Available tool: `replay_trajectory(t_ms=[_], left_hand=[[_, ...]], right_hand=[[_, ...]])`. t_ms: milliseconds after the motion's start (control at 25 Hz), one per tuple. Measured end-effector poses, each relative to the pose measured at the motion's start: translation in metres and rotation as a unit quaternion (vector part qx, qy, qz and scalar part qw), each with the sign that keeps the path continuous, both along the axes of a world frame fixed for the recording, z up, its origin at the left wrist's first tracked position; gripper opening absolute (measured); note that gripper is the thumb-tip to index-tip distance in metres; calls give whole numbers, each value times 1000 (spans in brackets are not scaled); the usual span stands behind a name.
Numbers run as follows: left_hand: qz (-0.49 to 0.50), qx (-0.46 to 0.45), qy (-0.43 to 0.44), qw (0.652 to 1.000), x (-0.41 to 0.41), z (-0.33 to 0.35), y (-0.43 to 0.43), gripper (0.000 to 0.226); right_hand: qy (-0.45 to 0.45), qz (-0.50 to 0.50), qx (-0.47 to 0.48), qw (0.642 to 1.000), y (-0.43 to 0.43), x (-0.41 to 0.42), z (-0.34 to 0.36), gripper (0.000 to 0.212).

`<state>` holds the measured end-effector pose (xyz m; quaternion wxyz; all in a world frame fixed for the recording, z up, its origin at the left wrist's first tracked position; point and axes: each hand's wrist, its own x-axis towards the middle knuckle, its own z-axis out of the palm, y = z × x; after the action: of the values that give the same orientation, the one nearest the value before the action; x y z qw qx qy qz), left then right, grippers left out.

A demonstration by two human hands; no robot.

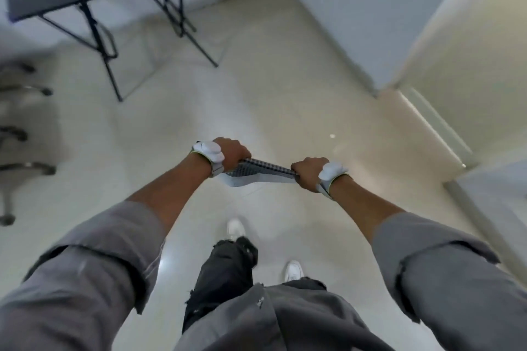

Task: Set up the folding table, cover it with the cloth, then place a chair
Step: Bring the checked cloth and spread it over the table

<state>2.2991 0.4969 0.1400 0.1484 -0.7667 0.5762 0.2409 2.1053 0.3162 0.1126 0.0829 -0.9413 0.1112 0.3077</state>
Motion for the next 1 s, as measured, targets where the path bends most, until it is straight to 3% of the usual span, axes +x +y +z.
replay_trajectory(t_ms=[200,440,1000], left_hand=[[75,9,20,997,129,-22,22,24],[117,-1,2,993,297,15,27,25],[257,15,-48,965,645,19,-32,23]], right_hand=[[8,88,-11,996,-7,165,-24,30],[-25,123,-28,992,-15,353,5,27],[-42,246,-29,968,-103,766,14,29]])
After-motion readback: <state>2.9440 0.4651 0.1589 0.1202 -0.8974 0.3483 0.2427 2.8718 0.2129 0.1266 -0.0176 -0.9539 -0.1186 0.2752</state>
